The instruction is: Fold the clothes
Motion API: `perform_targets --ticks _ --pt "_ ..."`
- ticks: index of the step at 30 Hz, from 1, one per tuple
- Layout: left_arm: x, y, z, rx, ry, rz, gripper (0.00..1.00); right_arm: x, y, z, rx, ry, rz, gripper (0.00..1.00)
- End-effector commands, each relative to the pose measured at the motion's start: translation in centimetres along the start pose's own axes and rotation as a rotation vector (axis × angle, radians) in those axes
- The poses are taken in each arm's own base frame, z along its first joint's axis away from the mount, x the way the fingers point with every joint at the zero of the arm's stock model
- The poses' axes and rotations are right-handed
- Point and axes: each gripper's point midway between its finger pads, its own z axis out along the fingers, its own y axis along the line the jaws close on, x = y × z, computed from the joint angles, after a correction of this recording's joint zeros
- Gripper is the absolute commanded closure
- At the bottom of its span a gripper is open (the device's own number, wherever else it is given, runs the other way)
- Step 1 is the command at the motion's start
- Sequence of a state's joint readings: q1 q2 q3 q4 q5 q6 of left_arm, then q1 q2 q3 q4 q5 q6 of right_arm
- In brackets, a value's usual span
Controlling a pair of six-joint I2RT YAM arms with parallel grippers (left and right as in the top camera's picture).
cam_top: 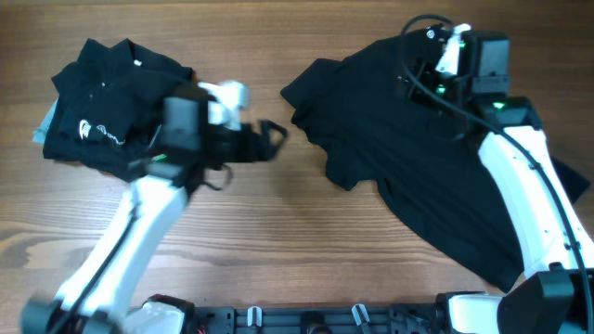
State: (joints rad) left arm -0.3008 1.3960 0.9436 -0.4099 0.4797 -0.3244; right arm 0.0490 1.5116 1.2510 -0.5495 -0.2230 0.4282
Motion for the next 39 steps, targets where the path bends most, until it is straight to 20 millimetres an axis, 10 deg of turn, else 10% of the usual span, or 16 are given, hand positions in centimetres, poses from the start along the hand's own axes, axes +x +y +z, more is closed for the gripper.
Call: perform_targets --ticks 1,10,17,22,26,33,39 --pt "3.9 -0.2 6.6 -0.031 0.148 0.049 0.16 -0.2 -3.0 -0.9 0.069 0.012 0.053 0.28" --pt "7.0 -0.9 15.6 -0.016 0.158 0.068 0.35 0.4 -4.6 -1.3 0.106 0.043 0.089 0.28" --pt "6.1 -2.5 16.5 0.017 0.093 0.073 0.58 0.5 -4.7 -1.3 0.108 0.049 0.09 0.28" --pt "6.7 -2.7 16.4 0.024 0.114 0.073 0.96 0.6 -4.7 -1.3 0.11 0.052 0.091 0.27" --pt "7.4 -1.8 11.9 -0.044 0.225 -0.059 0.96 0.7 -5.4 -1.4 0.149 0.049 0.092 0.27" --pt "6.1 3.4 -2.8 -0.344 0.158 -0.313 0.93 2.5 -8.1 -0.8 0.282 0.108 0.143 0.27" --pt "4.9 2.9 -5.0 -0.348 0.074 -0.282 0.59 4.1 -9.3 1.0 0.318 0.184 0.179 0.25"
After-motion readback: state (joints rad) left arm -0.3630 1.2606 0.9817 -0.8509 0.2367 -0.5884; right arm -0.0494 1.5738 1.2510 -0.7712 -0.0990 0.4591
